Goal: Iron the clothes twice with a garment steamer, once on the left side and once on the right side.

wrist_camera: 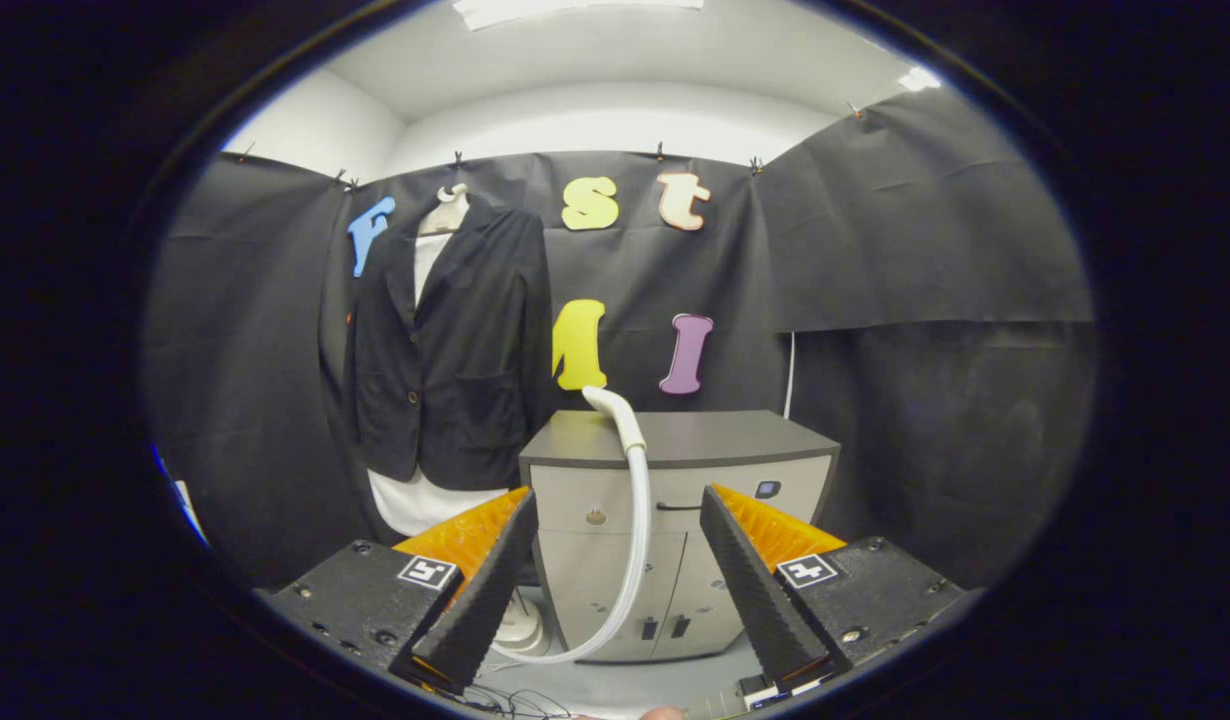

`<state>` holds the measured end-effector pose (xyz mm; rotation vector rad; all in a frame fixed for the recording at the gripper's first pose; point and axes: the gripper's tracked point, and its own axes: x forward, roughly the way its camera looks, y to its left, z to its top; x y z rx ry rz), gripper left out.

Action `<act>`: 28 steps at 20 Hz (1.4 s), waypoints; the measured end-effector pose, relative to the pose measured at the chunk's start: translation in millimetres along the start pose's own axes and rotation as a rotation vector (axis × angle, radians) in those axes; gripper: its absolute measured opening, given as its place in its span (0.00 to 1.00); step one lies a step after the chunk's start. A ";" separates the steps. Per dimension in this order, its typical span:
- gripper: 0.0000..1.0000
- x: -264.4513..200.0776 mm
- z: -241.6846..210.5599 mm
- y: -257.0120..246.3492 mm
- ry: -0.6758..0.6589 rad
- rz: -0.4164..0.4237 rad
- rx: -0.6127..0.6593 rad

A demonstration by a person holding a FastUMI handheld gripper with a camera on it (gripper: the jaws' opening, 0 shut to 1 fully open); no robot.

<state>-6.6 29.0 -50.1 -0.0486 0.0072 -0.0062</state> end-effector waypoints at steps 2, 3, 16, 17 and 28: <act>1.00 -0.3 -1.3 3.1 0.002 0.011 0.002; 1.00 -0.4 -1.4 4.4 0.007 0.011 0.005; 1.00 48.5 24.5 16.4 0.088 -0.031 0.062; 1.00 55.5 27.9 13.0 0.099 -0.045 0.070; 1.00 188.3 58.1 0.3 0.268 0.065 -0.046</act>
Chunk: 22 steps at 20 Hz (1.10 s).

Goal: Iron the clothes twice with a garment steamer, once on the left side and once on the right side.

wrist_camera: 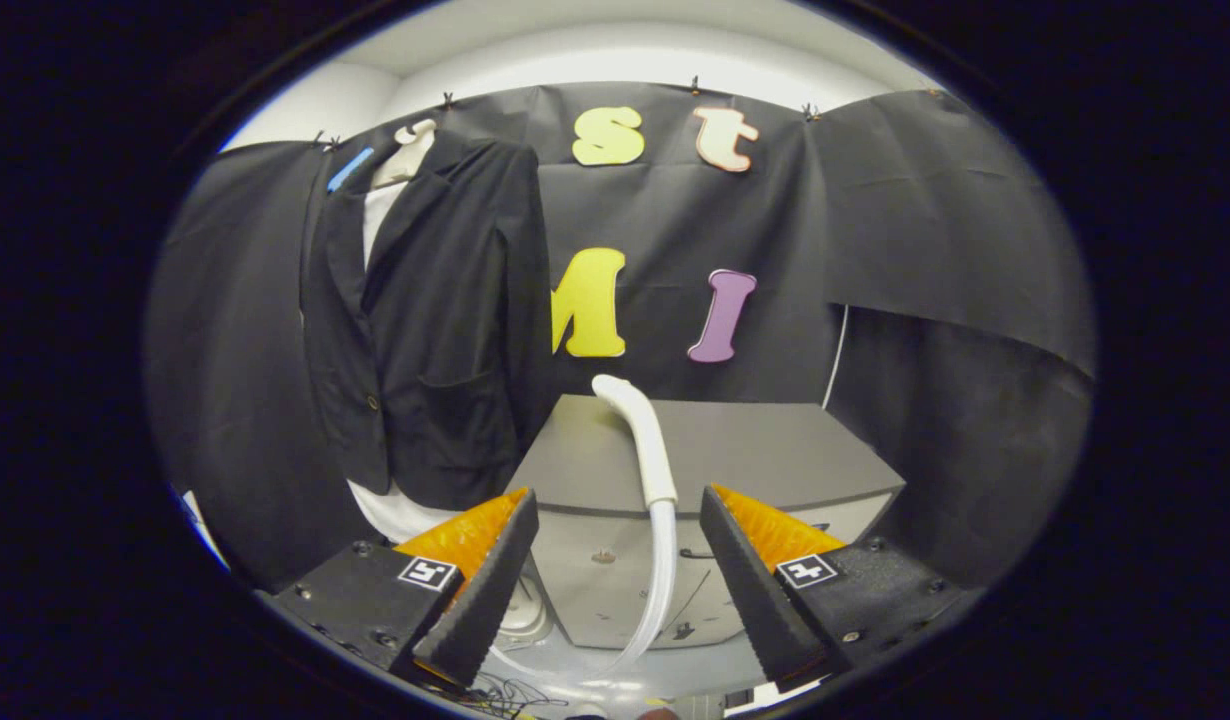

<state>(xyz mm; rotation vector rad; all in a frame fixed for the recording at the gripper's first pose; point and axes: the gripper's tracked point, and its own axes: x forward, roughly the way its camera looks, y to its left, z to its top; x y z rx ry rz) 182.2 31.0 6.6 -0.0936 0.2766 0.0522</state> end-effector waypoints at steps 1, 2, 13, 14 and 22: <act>1.00 16.8 4.1 -3.2 0.022 0.019 -0.019; 1.00 33.2 7.2 -5.9 0.043 0.032 -0.033; 0.99 197.3 -1.2 -47.6 0.357 0.092 0.061; 0.97 203.7 -4.6 -45.5 0.392 0.098 0.054; 0.74 229.2 -32.7 -61.6 0.509 0.084 0.058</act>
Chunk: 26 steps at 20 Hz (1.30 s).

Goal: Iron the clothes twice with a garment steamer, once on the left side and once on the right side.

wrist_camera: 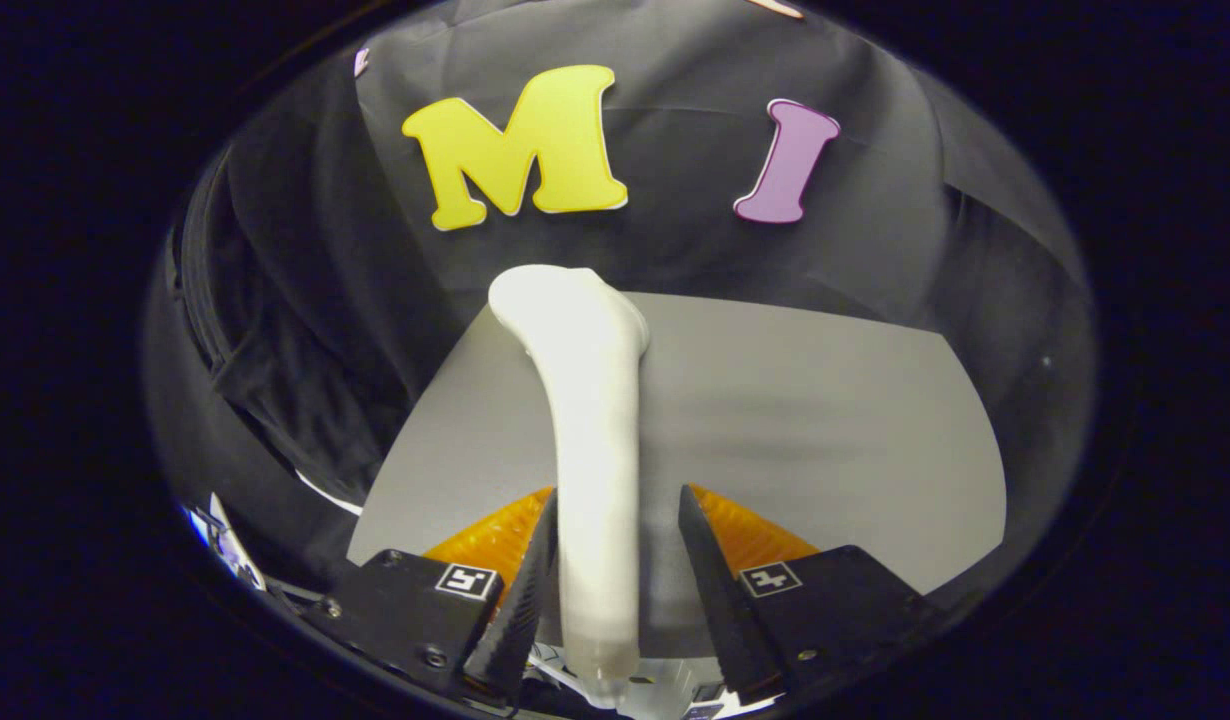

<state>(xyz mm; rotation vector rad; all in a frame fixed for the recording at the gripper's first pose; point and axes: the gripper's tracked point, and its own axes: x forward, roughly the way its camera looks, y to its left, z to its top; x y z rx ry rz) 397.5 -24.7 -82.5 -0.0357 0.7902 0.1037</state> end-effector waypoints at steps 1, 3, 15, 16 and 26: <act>0.73 7.4 -2.1 3.5 0.020 0.000 0.005; 0.66 12.5 -1.2 9.1 0.011 -0.019 -0.001; 0.33 -9.9 -14.3 27.4 -0.041 -0.066 0.166; 0.33 -15.6 -17.1 30.1 -0.046 -0.076 0.173; 0.33 -103.8 -19.9 81.9 -0.187 -0.040 0.201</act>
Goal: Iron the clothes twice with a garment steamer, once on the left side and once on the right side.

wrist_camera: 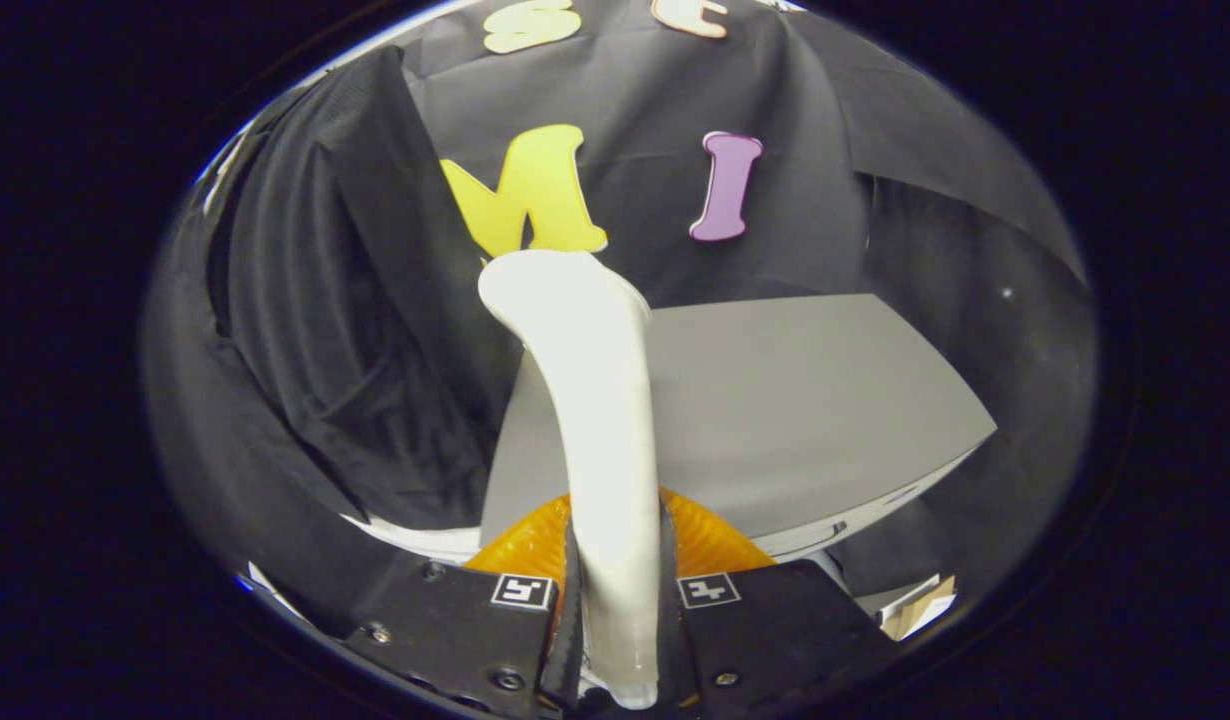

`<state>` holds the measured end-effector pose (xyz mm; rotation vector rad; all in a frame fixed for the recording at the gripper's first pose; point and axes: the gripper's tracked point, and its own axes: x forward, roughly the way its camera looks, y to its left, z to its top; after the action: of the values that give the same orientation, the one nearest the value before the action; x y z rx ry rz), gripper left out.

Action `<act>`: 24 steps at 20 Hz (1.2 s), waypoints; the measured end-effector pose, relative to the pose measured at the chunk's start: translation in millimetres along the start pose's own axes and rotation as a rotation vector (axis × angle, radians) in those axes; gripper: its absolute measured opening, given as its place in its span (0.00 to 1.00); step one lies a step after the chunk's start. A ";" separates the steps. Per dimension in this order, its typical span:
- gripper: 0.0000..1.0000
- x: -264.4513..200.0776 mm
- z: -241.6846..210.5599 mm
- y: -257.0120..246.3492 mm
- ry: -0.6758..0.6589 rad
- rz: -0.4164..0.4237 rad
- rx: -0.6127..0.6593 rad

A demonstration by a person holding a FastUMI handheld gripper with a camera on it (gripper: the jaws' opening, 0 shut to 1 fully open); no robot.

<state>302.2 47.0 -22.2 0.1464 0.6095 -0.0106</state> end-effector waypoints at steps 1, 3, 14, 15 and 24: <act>0.33 -10.7 4.4 6.8 -0.026 0.013 0.003; 0.33 -29.5 10.8 22.1 -0.074 0.050 0.013; 0.32 -111.4 60.2 114.2 -0.353 0.135 -0.005; 0.32 -122.9 71.6 122.9 -0.398 0.128 -0.029; 0.32 -142.6 152.6 218.7 -0.718 0.026 -0.169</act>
<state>283.7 237.3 212.2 -0.0188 -0.1091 0.0136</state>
